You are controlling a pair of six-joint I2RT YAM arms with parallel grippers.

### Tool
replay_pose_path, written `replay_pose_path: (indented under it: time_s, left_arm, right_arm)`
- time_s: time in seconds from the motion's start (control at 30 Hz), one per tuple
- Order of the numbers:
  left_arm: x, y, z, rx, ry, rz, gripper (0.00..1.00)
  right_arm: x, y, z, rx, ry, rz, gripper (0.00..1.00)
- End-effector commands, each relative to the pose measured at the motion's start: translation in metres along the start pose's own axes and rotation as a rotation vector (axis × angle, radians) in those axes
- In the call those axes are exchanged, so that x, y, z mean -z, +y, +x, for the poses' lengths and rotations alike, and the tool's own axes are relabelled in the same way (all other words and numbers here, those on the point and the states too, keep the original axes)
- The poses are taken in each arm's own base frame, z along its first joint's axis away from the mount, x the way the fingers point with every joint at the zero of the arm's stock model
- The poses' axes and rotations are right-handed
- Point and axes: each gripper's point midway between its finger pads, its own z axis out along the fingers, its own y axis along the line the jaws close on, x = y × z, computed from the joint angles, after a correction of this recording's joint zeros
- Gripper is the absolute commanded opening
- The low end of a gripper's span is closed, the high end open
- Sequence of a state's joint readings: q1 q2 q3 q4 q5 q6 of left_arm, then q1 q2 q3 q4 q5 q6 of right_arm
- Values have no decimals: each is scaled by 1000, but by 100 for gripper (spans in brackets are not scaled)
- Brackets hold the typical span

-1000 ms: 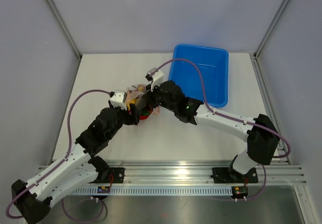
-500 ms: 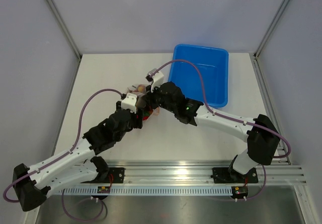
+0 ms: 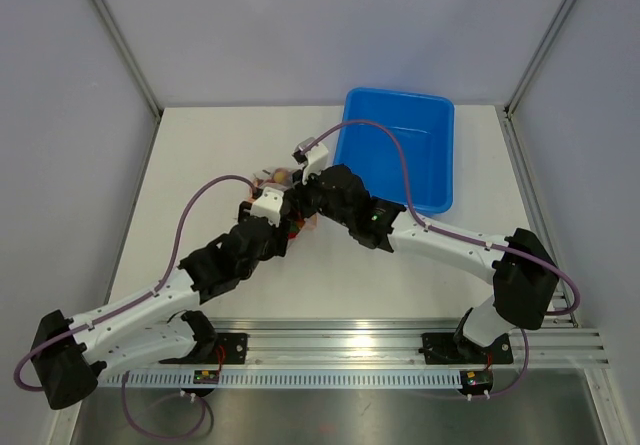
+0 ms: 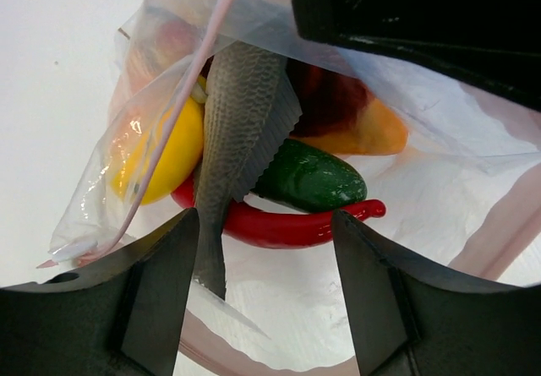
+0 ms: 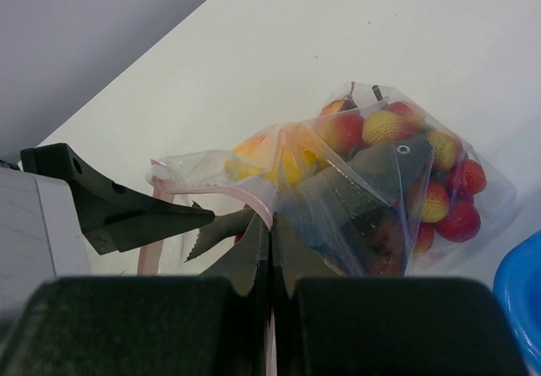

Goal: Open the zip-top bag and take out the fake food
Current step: Open the zipper of the food storage bag at the center of the board.

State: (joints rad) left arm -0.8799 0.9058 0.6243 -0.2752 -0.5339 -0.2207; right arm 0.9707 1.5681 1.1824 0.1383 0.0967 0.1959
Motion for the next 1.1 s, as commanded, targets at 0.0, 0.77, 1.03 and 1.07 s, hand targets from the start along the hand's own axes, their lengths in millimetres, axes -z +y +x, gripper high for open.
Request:
replay_pose_path:
  time_s: [0.0,0.77,1.03,1.07]
  left_arm:
    - [-4,-11,-10,-10,-73,56,68]
    - [-9,-1,-9,-1,-83,-4,67]
    - [33,-9,-43,17,-287,176,71]
    - [38,-6,-47,29,-319,175,71]
  right_arm:
    - [13,11,-43,-35,-137,-16,0]
    - [11,10,-30,-28,-118,-23,0]
    - [9,4,-26,-12,-105,2,0]
    - [9,4,-26,-9,-106,4,0]
